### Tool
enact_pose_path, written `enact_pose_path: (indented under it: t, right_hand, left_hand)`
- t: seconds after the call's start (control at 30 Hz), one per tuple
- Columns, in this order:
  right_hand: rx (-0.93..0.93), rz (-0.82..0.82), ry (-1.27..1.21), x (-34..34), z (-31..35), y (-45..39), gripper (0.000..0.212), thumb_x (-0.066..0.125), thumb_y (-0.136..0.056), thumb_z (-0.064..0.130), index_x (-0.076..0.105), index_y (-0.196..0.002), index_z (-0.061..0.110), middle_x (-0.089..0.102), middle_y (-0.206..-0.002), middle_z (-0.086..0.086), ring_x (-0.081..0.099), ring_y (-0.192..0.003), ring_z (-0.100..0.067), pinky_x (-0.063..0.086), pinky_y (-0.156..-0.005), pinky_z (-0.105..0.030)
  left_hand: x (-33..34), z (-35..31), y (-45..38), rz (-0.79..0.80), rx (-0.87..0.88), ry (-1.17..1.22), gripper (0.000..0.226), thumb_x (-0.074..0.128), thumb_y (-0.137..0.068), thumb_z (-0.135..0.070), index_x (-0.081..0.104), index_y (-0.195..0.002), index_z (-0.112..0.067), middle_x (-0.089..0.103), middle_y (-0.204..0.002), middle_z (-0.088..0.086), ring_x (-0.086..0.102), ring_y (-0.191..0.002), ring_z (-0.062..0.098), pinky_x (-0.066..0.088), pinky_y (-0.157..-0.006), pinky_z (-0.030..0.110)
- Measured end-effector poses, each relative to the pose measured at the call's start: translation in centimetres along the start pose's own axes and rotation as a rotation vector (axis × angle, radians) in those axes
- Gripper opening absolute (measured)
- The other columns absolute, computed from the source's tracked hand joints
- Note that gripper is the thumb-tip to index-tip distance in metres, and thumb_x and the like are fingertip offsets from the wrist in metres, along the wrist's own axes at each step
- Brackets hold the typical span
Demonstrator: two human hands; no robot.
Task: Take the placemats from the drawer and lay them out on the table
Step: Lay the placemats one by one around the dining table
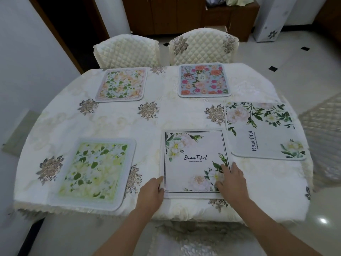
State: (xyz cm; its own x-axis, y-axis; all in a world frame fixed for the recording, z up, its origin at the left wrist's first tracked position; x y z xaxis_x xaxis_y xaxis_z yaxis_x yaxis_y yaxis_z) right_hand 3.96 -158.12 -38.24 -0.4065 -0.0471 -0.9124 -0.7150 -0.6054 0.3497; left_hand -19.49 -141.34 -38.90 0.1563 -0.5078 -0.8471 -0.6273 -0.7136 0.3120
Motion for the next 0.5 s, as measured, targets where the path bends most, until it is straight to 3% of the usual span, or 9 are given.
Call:
enact_pose_path:
  t: [0.13,0.3,0.5]
  right_hand:
    - [0.068,-0.057,-0.079,-0.5,-0.6,0.3,0.061,0.065,-0.085,0.031,0.038,-0.138,0.019,0.034,-0.142,-0.015,0.035,-0.126,-0.032,0.039,-0.099,-0.039]
    - [0.175,-0.057,-0.281,-0.1,-2.4,0.8,0.069,0.073,-0.082,0.026,0.033,-0.136,0.008,0.040,-0.123,-0.018,0.048,-0.105,-0.033,0.044,-0.085,-0.036]
    - [0.220,-0.048,-0.271,0.0,-3.8,1.3,0.046,0.070,-0.085,0.032,0.042,-0.113,0.009,0.052,-0.106,-0.010,0.056,-0.095,-0.028,0.041,-0.070,-0.031]
  left_hand:
    - [0.0,-0.2,0.3,0.014,0.006,-0.005,0.048,0.051,-0.095,-0.019,0.046,-0.143,-0.021,0.055,-0.099,-0.002,0.056,-0.093,0.018,0.041,-0.077,0.025]
    - [0.2,-0.4,0.8,0.033,0.008,0.007,0.049,0.051,-0.095,-0.018,0.044,-0.144,-0.021,0.050,-0.097,-0.006,0.054,-0.093,0.015,0.038,-0.076,0.021]
    - [0.4,-0.6,1.1,0.026,0.007,-0.002,0.050,0.051,-0.095,-0.016,0.044,-0.144,-0.020,0.051,-0.098,-0.004,0.055,-0.092,0.015,0.039,-0.077,0.022]
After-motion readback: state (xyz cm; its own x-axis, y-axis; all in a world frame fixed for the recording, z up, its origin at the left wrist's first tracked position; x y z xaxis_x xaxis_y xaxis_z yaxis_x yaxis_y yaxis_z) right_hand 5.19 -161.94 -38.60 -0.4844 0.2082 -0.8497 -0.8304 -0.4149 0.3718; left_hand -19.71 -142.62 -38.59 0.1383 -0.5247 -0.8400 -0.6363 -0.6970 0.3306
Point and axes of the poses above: each hand's wrist, its own y-axis away from the middle knuckle, its own x-axis out of the palm, z = x × y, the point moved 4 cm from there along -y, towards the middle knuckle
